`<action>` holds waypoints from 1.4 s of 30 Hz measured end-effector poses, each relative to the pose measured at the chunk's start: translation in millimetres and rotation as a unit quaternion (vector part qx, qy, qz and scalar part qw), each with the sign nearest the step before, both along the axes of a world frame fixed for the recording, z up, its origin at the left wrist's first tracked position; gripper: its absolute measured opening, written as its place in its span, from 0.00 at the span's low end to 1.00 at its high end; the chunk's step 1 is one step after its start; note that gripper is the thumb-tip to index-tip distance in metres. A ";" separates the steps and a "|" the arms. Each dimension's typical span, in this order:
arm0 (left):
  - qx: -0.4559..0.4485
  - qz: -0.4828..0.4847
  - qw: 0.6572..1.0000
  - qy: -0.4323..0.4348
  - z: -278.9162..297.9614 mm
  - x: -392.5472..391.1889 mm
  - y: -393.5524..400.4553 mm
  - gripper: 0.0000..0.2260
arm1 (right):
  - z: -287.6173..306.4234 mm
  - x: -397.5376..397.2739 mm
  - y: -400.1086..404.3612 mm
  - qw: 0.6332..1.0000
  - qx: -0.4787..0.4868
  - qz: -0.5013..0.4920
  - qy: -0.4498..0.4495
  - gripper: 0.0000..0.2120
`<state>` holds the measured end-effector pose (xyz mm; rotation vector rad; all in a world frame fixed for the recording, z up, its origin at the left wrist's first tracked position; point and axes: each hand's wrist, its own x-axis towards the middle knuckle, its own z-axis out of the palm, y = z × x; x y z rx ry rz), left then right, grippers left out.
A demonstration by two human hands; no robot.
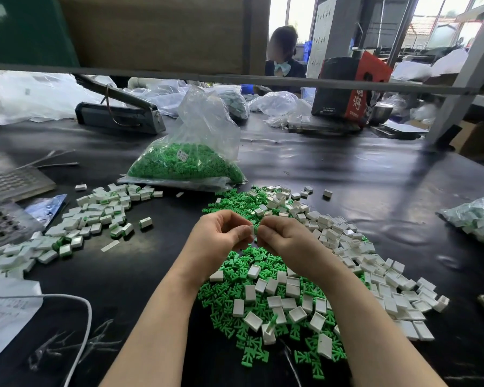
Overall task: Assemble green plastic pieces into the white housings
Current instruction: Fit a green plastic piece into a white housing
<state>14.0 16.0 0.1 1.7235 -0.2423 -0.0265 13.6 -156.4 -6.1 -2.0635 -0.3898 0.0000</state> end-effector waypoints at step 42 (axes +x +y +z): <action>-0.013 -0.060 0.998 -0.013 9.3 -5.1 3.3 0.03 | 9.5 -9.3 -0.5 0.994 0.102 0.038 0.009 0.15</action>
